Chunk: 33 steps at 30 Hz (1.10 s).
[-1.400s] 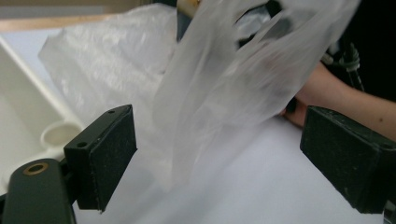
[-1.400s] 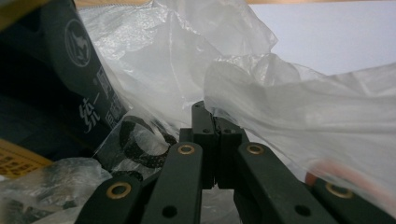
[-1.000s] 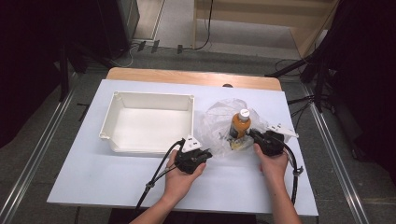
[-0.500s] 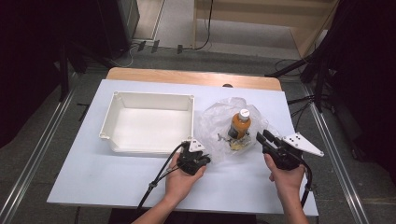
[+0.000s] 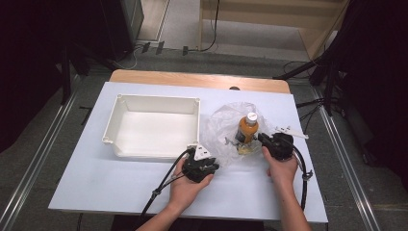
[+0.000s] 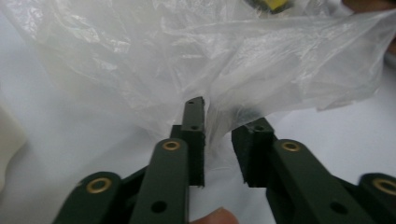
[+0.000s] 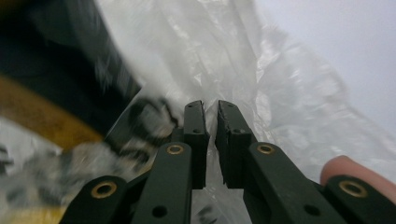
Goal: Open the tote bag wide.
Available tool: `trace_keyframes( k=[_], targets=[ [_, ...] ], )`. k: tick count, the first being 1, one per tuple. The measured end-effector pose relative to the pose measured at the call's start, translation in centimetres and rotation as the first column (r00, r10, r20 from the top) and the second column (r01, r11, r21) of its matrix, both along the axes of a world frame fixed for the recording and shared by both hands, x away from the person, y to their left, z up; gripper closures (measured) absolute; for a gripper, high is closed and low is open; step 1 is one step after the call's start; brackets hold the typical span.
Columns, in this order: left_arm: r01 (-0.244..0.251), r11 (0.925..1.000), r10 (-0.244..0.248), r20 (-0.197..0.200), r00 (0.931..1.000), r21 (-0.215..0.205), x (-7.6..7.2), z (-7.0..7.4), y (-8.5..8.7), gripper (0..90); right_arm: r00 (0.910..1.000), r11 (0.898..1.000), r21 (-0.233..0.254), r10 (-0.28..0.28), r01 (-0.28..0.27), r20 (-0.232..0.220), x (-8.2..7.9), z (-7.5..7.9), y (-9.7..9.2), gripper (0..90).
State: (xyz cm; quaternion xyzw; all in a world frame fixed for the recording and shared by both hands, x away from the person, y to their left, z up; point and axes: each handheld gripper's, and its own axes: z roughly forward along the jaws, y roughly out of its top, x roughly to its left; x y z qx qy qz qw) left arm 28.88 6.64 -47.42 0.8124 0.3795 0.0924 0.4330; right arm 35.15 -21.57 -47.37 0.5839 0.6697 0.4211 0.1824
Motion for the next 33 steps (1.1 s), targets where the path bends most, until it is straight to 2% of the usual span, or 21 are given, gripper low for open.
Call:
trace_keyframes(
  k=[5,8,9,11,13,15,18,20,22,24,26,27,28,30,32,33],
  targets=[
    [-0.006,0.9981,0.009,0.057,0.9983,-0.061,-0.6,1.1,-0.4,49.3,0.9985,0.999,-0.016,0.031,-0.032,-0.044,-0.8,-0.7,0.1,87.4],
    [-0.002,0.9973,0.009,0.104,0.9945,-0.073,-0.9,1.7,-1.2,38.9,0.9974,0.998,-0.035,0.043,-0.045,-0.058,-1.1,-0.8,0.4,89.0],
    [-0.001,0.9973,0.009,0.108,0.9941,-0.074,-0.8,1.8,-1.5,36.5,0.9974,0.997,-0.061,0.047,-0.051,-0.055,-1.3,-0.9,0.7,89.3],
    [-0.013,0.9979,0.021,0.116,0.993,-0.064,-0.4,1.8,-2.0,32.6,0.9972,0.995,-0.083,0.055,-0.059,-0.051,-1.5,-0.9,1.1,89.5],
    [-0.033,0.9977,0.039,0.102,0.9941,-0.059,0.2,1.6,-2.4,31.9,0.9965,0.994,-0.088,0.063,-0.067,-0.055,-1.8,-0.9,1.3,89.5],
    [-0.046,0.9986,0.048,0.078,0.9958,-0.025,0.8,1.2,-2.6,37.4,0.9956,0.994,-0.085,0.069,-0.074,-0.062,-2.0,-0.9,1.3,89.5],
    [-0.056,0.9964,0.053,0.045,0.9976,0.065,1.6,0.1,-3.0,54.3,0.9935,0.992,-0.085,0.092,-0.097,-0.068,-2.4,-0.9,1.5,89.5],
    [-0.052,0.9938,0.052,0.005,0.9987,0.098,1.9,-0.4,-3.1,64.1,0.9924,0.99,-0.088,0.104,-0.109,-0.066,-2.6,-0.9,1.5,88.2],
    [-0.056,0.9935,0.056,-0.001,0.9984,0.1,2.0,-0.4,-3.0,73.7,0.9951,0.993,-0.075,0.089,-0.092,-0.042,-2.9,-0.7,1.4,83.6],
    [-0.059,0.9931,0.06,-0.002,0.9982,0.101,2.1,-0.5,-2.9,78.7,0.9976,0.997,-0.03,0.066,-0.065,0.022,-3.3,-0.3,1.1,78.3],
    [-0.062,0.9929,0.063,-0.007,0.998,0.101,2.2,-0.5,-2.8,81.9,0.9951,0.998,0.008,0.057,-0.058,0.08,-3.8,0.4,1.0,72.6],
    [-0.064,0.9931,0.065,-0.009,0.9978,0.099,2.3,-0.5,-2.8,83.0,0.9907,0.997,0.038,0.063,-0.068,0.121,-4.2,0.9,1.1,69.4],
    [-0.069,0.9927,0.07,-0.007,0.9975,0.099,2.2,-0.5,-2.8,84.1,0.9882,0.996,0.053,0.065,-0.073,0.138,-4.4,1.2,1.3,66.3],
    [-0.071,0.9921,0.072,-0.006,0.9974,0.104,2.2,-0.5,-2.8,85.1,0.9862,0.994,0.064,0.078,-0.088,0.146,-4.6,1.5,1.9,64.4],
    [-0.069,0.9926,0.07,-0.007,0.9975,0.1,2.2,-0.5,-2.8,85.2,0.9895,0.992,0.063,0.099,-0.106,0.105,-4.4,1.2,2.5,67.1],
    [-0.067,0.993,0.069,-0.009,0.9976,0.097,2.2,-0.5,-2.8,85.2,0.9918,0.993,0.041,0.104,-0.107,0.074,-4.2,0.8,2.9,69.9]
  ],
)
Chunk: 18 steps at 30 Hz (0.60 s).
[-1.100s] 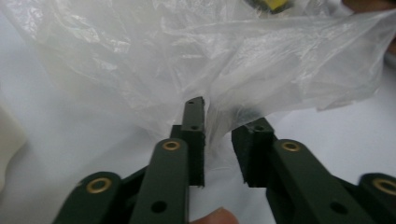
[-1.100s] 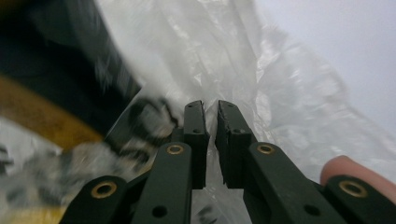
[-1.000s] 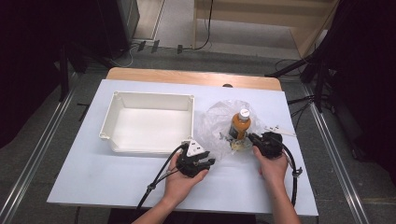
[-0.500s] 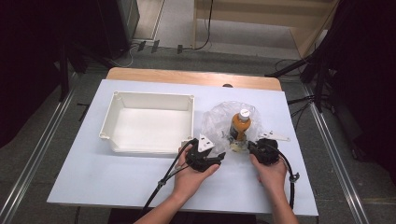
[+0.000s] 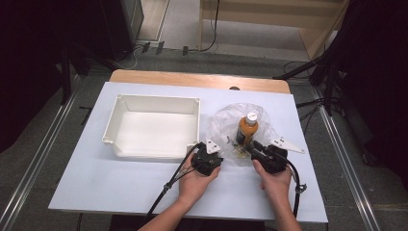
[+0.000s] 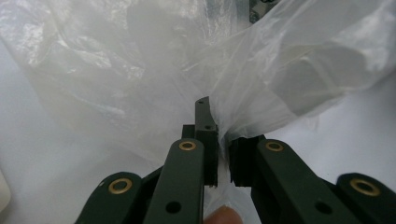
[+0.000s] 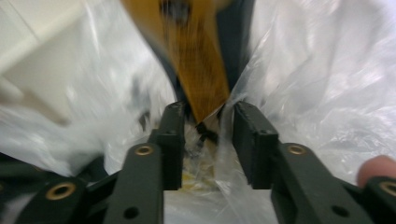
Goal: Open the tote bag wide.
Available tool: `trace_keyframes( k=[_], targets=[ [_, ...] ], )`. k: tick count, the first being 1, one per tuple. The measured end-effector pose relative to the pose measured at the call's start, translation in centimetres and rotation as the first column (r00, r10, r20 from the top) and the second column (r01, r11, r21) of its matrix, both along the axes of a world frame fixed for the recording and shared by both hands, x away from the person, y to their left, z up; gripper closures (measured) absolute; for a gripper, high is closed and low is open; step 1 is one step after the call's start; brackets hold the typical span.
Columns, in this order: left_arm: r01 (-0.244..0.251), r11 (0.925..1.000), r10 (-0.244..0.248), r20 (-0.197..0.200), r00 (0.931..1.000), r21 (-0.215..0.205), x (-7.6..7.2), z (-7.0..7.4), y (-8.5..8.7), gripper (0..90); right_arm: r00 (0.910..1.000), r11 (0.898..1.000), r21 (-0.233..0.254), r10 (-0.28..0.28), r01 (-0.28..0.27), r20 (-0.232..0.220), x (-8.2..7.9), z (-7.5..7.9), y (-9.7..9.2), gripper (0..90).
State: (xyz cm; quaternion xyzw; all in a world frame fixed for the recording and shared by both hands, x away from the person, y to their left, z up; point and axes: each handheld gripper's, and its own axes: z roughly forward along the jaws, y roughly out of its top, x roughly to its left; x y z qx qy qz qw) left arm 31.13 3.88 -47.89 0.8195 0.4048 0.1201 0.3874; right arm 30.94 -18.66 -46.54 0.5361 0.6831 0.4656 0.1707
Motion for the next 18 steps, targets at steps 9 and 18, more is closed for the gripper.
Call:
trace_keyframes(
  k=[9,18],
  targets=[
    [0.043,0.9915,-0.034,0.08,0.9962,-0.123,-1.0,1.3,-0.3,40.8,0.986,0.995,-0.104,-0.019,0.001,-0.166,1.3,-1.8,0.8,87.7],
    [0.014,0.9972,-0.013,0.01,0.9999,-0.073,0.6,0.1,-1.2,73.3,0.9904,0.996,-0.09,0.009,-0.022,-0.138,0.9,-1.5,0.7,71.9]
  ],
)
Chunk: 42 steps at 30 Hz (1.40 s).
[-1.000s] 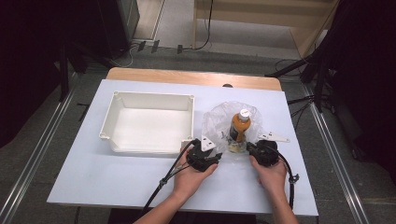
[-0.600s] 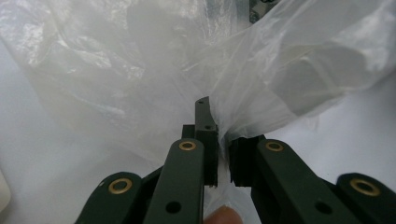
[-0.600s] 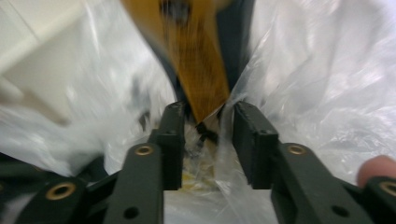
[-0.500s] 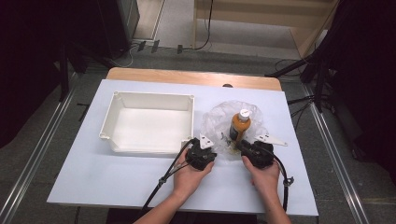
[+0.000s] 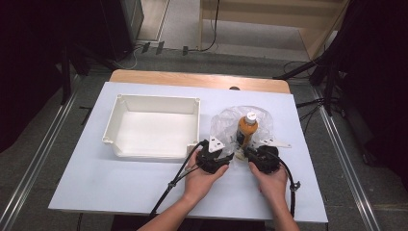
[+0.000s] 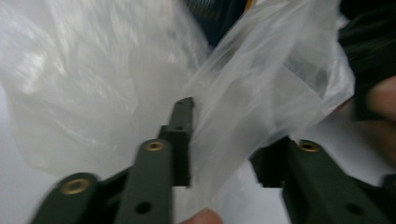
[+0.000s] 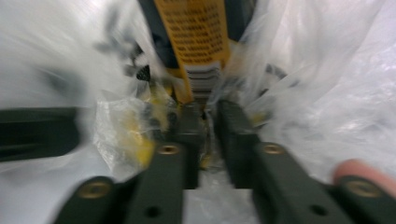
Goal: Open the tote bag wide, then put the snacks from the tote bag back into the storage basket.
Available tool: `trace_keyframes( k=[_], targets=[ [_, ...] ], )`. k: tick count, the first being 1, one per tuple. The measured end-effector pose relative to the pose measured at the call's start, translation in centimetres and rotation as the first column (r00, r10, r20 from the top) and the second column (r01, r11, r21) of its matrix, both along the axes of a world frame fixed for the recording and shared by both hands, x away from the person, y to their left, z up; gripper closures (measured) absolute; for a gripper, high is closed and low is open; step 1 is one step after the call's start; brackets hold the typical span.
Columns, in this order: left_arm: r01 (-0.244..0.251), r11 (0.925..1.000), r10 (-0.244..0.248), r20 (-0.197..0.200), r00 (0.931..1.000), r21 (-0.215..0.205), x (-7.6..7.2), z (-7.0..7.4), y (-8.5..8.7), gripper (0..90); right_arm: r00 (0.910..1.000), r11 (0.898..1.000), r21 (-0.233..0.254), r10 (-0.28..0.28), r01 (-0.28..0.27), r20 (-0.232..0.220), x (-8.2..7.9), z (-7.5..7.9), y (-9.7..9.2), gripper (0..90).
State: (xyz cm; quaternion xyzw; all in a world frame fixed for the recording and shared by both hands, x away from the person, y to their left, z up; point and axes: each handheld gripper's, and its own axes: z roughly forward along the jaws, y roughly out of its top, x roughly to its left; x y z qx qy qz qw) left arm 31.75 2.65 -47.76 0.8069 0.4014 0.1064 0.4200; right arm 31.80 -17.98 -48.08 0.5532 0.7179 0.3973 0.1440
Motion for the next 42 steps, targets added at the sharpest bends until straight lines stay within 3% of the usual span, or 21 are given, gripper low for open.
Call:
trace_keyframes(
  k=[3,5,8,12,17,22,28,34,38,42],
  targets=[
    [-0.008,0.9999,0.008,-0.009,0.9999,0.013,0.1,-0.1,-0.1,80.9,0.9958,1.0,0.015,-0.012,0.011,0.09,-0.9,1.0,-0.4,54.0],
    [-0.013,0.9997,0.014,-0.027,0.9995,0.021,0.2,-0.1,-0.1,83.3,0.9839,0.999,0.033,-0.047,0.041,0.172,-1.5,2.1,-0.7,47.2],
    [-0.013,0.9997,0.013,-0.034,0.9993,0.019,0.3,-0.2,-0.2,86.1,0.9592,0.995,0.066,-0.088,0.073,0.269,-2.1,4.0,-1.2,42.4],
    [-0.015,0.9994,0.016,-0.033,0.9993,0.031,0.2,-0.2,-0.3,87.3,0.9381,0.996,0.06,-0.08,0.063,0.337,-2.2,5.4,-1.1,39.4],
    [-0.015,0.9991,0.017,-0.037,0.9992,0.039,0.3,-0.2,-0.3,88.0,0.9287,0.996,0.069,-0.078,0.056,0.363,-1.7,6.2,-0.6,35.6],
    [-0.019,0.9993,0.021,-0.039,0.999,0.033,0.3,-0.3,-0.4,88.1,0.928,0.997,0.065,-0.052,0.031,0.369,-0.4,6.4,0.6,31.5],
    [-0.018,0.9992,0.02,-0.039,0.999,0.035,0.3,-0.3,-0.3,88.1,0.9398,0.997,0.022,-0.078,0.075,0.333,1.3,5.5,1.9,28.8],
    [-0.015,0.9994,0.016,-0.043,0.999,0.031,0.3,-0.3,-0.2,88.1,0.9482,0.996,0.041,-0.088,0.079,0.305,2.4,4.5,2.2,26.8],
    [-0.015,0.9994,0.017,-0.044,0.9989,0.03,0.3,-0.3,-0.2,88.1,0.9338,0.996,0.045,-0.092,0.082,0.346,2.2,4.2,2.5,30.9],
    [-0.016,0.9994,0.017,-0.042,0.999,0.032,0.3,-0.3,-0.3,88.1,0.9331,0.994,0.074,-0.106,0.086,0.344,2.2,4.0,2.3,30.7]
  ],
)
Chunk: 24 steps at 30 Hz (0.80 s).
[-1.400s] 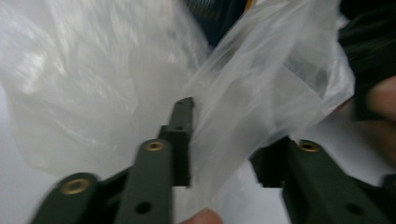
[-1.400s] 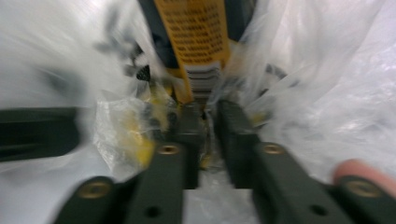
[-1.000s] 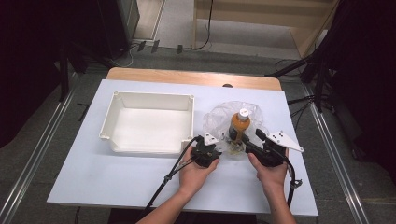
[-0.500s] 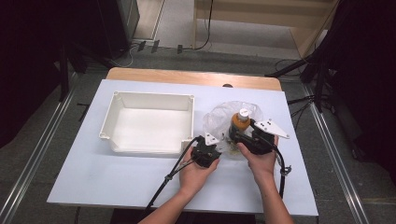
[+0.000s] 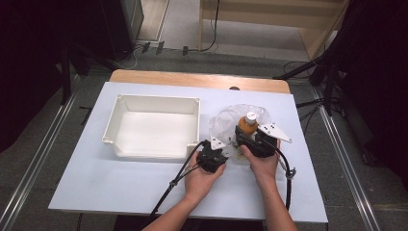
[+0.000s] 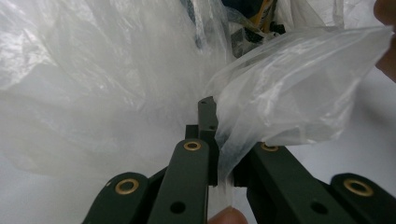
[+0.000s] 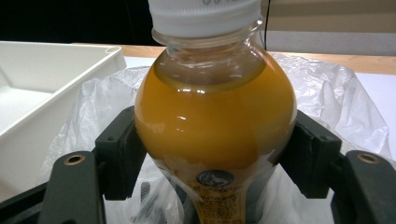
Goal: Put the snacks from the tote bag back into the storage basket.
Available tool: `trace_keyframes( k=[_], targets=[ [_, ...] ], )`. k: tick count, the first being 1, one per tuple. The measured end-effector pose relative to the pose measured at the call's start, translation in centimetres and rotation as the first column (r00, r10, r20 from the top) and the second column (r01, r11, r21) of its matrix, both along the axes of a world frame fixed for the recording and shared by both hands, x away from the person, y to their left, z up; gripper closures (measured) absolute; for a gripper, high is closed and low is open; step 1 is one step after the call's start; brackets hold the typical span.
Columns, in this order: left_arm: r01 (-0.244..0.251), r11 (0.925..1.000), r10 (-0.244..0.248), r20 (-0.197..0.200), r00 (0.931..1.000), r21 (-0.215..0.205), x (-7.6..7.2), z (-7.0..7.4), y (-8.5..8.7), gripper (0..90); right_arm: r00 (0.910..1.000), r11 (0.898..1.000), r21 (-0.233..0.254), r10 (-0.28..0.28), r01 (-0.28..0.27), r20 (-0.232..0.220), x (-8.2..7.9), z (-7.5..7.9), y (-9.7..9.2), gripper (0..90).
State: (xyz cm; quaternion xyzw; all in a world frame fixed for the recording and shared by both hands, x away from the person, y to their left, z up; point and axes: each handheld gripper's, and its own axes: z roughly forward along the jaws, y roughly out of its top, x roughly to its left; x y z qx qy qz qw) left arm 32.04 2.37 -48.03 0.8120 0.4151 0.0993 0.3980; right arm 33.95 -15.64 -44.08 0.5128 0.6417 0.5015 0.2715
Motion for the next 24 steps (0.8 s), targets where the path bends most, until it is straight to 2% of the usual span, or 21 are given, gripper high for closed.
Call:
trace_keyframes(
  k=[4,8,12,16,24],
  targets=[
    [0.001,1.0,-0.001,0.001,1.0,0.0,0.0,0.0,0.0,88.1,1.0,1.0,0.007,-0.008,0.008,0.006,-0.1,-0.1,0.1,31.1],
    [0.0,1.0,0.0,0.0,1.0,0.0,0.0,0.0,0.0,88.0,0.9998,1.0,-0.015,0.009,-0.009,0.019,-0.1,0.0,0.2,31.7],
    [-0.001,1.0,0.001,-0.001,1.0,-0.001,0.0,0.0,0.0,88.1,0.9993,0.999,-0.04,-0.009,0.01,0.037,-0.4,0.3,0.5,31.9],
    [-0.001,1.0,0.001,0.0,1.0,0.0,0.0,0.0,0.0,88.1,0.9976,1.0,-0.004,-0.011,0.011,0.069,-0.9,1.4,0.2,31.9],
    [-0.002,1.0,0.002,0.0,1.0,-0.005,0.0,0.0,0.0,88.1,0.9947,1.0,0.02,-0.018,0.016,0.101,-1.9,3.7,-0.6,31.9]
  ],
)
